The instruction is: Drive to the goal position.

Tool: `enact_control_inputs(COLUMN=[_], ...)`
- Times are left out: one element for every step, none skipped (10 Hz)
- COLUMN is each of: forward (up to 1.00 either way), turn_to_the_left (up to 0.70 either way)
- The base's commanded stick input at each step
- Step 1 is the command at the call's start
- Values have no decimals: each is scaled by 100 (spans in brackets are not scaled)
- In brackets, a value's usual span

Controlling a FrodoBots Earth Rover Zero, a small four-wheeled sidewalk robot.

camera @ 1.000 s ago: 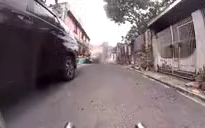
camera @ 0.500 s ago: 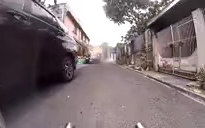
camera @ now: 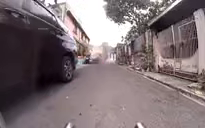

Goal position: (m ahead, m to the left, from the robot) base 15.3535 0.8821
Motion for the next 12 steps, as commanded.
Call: enact_control_inputs(forward=[15,15,15,15,15,13,8,7,7,7,7,7], turn_to_the_left=[0,0,0,0,0,0,0,0,0,0,0,0])
